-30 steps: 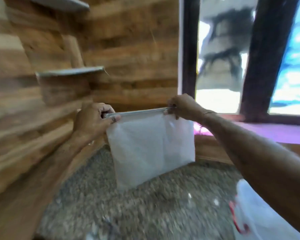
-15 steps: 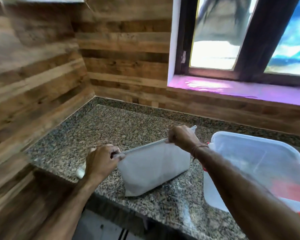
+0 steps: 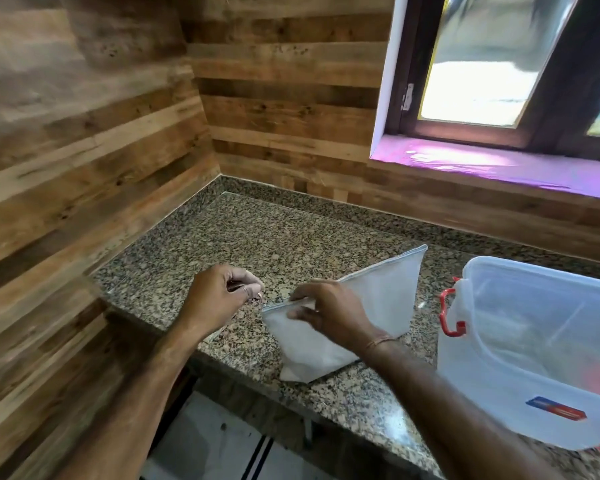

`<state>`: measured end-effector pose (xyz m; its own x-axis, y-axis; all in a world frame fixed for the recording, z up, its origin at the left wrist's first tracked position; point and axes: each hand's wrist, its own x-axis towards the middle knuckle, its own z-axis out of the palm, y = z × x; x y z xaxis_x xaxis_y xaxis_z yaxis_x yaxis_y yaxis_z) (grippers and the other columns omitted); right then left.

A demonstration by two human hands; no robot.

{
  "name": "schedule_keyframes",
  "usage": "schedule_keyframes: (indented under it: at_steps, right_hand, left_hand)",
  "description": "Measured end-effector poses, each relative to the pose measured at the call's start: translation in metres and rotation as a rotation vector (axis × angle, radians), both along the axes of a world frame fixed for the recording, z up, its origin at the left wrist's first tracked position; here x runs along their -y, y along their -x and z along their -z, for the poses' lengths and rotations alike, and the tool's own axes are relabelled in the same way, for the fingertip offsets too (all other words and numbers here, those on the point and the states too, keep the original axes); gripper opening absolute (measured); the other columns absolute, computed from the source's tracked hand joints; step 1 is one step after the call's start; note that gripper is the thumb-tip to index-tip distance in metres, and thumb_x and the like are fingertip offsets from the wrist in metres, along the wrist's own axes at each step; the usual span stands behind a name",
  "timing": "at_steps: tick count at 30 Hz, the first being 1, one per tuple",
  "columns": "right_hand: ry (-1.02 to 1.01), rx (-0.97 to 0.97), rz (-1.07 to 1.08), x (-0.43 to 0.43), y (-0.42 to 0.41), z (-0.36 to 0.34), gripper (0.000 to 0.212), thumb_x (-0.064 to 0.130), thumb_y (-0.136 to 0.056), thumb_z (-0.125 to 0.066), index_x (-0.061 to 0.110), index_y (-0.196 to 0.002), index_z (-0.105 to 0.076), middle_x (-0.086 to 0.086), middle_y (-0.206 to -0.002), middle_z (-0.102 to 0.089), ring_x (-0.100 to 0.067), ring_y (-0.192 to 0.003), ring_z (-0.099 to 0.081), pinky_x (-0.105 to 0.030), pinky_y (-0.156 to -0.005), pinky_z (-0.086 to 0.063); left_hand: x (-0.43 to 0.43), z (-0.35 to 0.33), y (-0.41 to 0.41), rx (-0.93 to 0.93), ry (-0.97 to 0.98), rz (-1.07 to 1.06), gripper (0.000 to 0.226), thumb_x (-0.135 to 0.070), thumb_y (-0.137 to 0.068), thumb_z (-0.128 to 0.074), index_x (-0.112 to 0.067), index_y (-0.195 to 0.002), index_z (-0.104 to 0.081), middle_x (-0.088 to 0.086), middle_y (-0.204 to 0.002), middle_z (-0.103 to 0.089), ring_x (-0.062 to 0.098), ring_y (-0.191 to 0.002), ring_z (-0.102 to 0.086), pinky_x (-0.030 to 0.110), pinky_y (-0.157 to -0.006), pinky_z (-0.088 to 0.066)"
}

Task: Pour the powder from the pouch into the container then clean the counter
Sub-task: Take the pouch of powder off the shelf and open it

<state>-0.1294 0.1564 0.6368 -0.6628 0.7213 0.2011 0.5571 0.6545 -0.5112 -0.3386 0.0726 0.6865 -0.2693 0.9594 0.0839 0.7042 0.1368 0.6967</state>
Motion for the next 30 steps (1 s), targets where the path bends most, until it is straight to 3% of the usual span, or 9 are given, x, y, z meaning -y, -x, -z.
schedule_keyframes:
  at_steps: [6, 9, 11, 14, 20, 23, 26, 28, 30]
  right_hand:
    - [0.0, -0.098, 0.136, 0.021, 0.04, -0.003, 0.023, 0.05, -0.089, -0.068, 0.03, -0.09, -0.077, 0.013, -0.085, -0.076, -0.002, -0.076, -0.068, -0.024, -0.055, -0.051]
    - [0.044, -0.126, 0.179, 0.021, 0.042, 0.0, 0.021, 0.044, -0.088, -0.066, 0.027, -0.084, -0.078, 0.01, -0.074, -0.074, -0.005, -0.066, -0.066, -0.026, -0.051, -0.05]
    - [0.147, -0.174, 0.179, 0.017, 0.04, 0.007, 0.024, 0.042, -0.087, -0.069, 0.022, -0.075, -0.074, 0.004, -0.065, -0.069, -0.005, -0.056, -0.057, -0.027, -0.049, -0.043]
    - [0.428, -0.396, 0.219, 0.014, 0.036, 0.014, 0.028, 0.039, -0.082, -0.076, 0.02, -0.064, -0.067, -0.002, -0.059, -0.059, -0.012, -0.056, -0.047, -0.034, -0.054, -0.038]
    - [0.572, -0.505, 0.277, 0.021, 0.038, 0.013, 0.029, 0.028, -0.085, -0.08, 0.007, -0.068, -0.069, 0.005, -0.067, -0.057, -0.001, -0.053, -0.045, -0.016, -0.05, -0.035]
    - [0.542, -0.528, 0.353, 0.018, 0.039, 0.019, 0.03, 0.029, -0.083, -0.081, 0.016, -0.062, -0.064, 0.002, -0.079, -0.057, -0.008, -0.062, -0.05, -0.014, -0.052, -0.039]
    - [0.47, -0.546, 0.407, 0.014, 0.034, 0.018, 0.031, 0.025, -0.083, -0.081, 0.028, -0.058, -0.063, -0.007, -0.1, -0.066, -0.015, -0.09, -0.066, -0.028, -0.07, -0.058]
    - [0.461, -0.561, 0.452, 0.004, 0.02, 0.012, 0.013, 0.021, -0.087, -0.078, 0.016, -0.075, -0.073, -0.004, -0.111, -0.066, -0.011, -0.104, -0.066, -0.03, -0.088, -0.06]
    - [0.432, -0.567, 0.548, -0.013, -0.003, 0.01, 0.017, 0.021, -0.089, -0.076, 0.004, -0.088, -0.076, -0.003, -0.109, -0.069, -0.01, -0.099, -0.067, -0.029, -0.088, -0.059]
  left_hand:
    - [-0.006, -0.016, -0.011, 0.016, -0.047, 0.19, 0.01, -0.018, -0.09, -0.077, -0.027, -0.093, -0.082, -0.015, -0.087, -0.078, -0.003, -0.086, -0.073, 0.025, -0.079, -0.061]
    - [-0.003, -0.005, -0.006, 0.224, -0.103, 0.226, 0.015, -0.018, -0.096, -0.071, -0.026, -0.103, -0.081, -0.011, -0.093, -0.08, 0.003, -0.088, -0.073, 0.021, -0.073, -0.058]
    - [0.003, 0.015, 0.001, 0.423, -0.136, 0.146, 0.016, -0.025, -0.099, -0.066, -0.028, -0.111, -0.076, -0.006, -0.1, -0.079, 0.01, -0.088, -0.072, 0.022, -0.067, -0.056]
    - [0.01, 0.058, 0.007, 0.308, -0.057, 0.059, 0.013, -0.034, -0.092, -0.074, -0.036, -0.105, -0.074, -0.015, -0.101, -0.076, 0.008, -0.094, -0.071, 0.028, -0.075, -0.057]
    - [0.01, 0.085, -0.017, 0.067, -0.146, 0.023, 0.022, -0.048, -0.083, -0.08, -0.028, -0.089, -0.074, -0.017, -0.08, -0.07, -0.001, -0.07, -0.062, 0.026, -0.055, -0.044]
    - [0.008, 0.085, -0.02, -0.007, -0.223, 0.009, 0.021, -0.046, -0.086, -0.077, -0.026, -0.086, -0.073, -0.017, -0.076, -0.066, -0.003, -0.067, -0.057, 0.024, -0.051, -0.038]
    - [0.005, 0.088, -0.015, -0.001, -0.253, 0.027, 0.024, -0.047, -0.086, -0.075, -0.023, -0.084, -0.072, -0.015, -0.076, -0.067, 0.002, -0.068, -0.061, 0.027, -0.052, -0.045]
    - [0.003, 0.091, -0.007, 0.036, -0.267, 0.033, 0.024, -0.046, -0.084, -0.076, -0.022, -0.084, -0.072, -0.014, -0.076, -0.068, 0.004, -0.067, -0.064, 0.029, -0.052, -0.051]
    - [0.004, 0.094, 0.002, 0.098, -0.258, 0.022, 0.022, -0.044, -0.083, -0.076, -0.023, -0.085, -0.071, -0.012, -0.076, -0.07, 0.006, -0.064, -0.065, 0.03, -0.051, -0.054]
